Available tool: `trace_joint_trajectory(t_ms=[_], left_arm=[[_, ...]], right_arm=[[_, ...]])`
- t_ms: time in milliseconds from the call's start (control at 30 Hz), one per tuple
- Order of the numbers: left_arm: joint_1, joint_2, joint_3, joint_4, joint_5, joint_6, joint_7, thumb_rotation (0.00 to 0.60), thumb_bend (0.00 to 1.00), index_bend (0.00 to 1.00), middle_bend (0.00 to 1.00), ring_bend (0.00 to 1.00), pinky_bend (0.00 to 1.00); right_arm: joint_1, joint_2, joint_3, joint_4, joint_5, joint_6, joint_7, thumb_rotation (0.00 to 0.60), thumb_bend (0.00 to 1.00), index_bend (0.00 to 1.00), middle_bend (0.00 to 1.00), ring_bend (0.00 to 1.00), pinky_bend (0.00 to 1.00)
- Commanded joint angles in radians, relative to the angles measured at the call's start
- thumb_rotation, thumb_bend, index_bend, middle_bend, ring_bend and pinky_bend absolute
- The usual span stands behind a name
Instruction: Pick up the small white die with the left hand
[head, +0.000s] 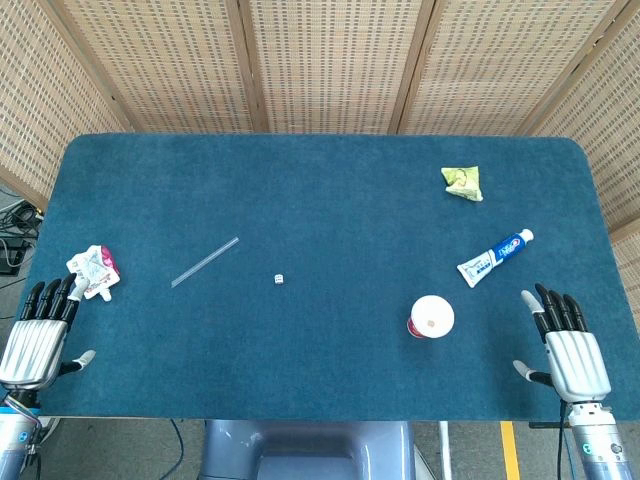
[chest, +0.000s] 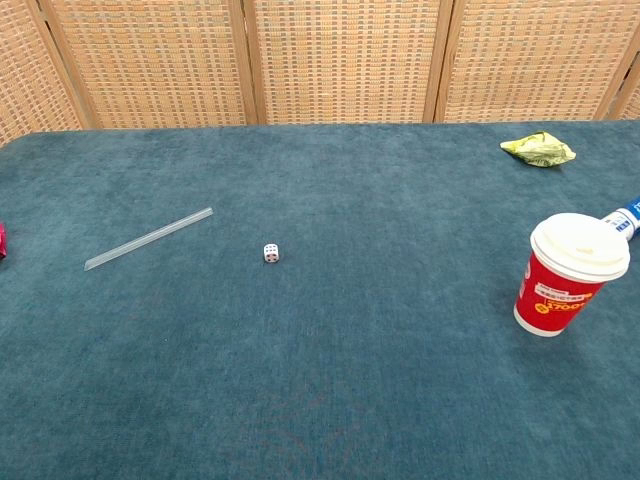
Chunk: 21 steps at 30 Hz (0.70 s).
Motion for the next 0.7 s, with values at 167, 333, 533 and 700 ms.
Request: trace_joint_trajectory(t_ms=[167,333,533,700], left_arm=[[0.001,0.000,-0.001,0.000,0.003,0.004,-0.001,0.600,0.03,0.00,0.00,0.00,0.00],[-0.001,0.001,-0.002,-0.001,0.001,0.000,-0.002,0.600,0.03,0.00,0.00,0.00,0.00],[-0.011,-0.004,-0.005,-0.002,0.009,-0.007,0.001,0.600,0.03,0.00,0.00,0.00,0.00],[-0.027,-0.012,-0.009,-0.002,0.010,-0.026,0.010,0.600,0.03,0.00,0.00,0.00,0.00]], right_arm=[[0.000,0.001,0.001,-0.001,-0.002,0.004,0.003,0.600,0.06,0.06,0.00,0.00,0.00],[-0.003,0.003,-0.002,-0.001,-0.002,0.005,0.003,0.600,0.06,0.06,0.00,0.00,0.00],[-0.014,0.006,-0.007,-0.005,-0.004,0.020,-0.010,0.600,0.06,0.06,0.00,0.00,0.00],[-0.025,0.010,-0.008,-0.002,-0.001,0.033,-0.011,0.600,0.06,0.06,0.00,0.00,0.00]])
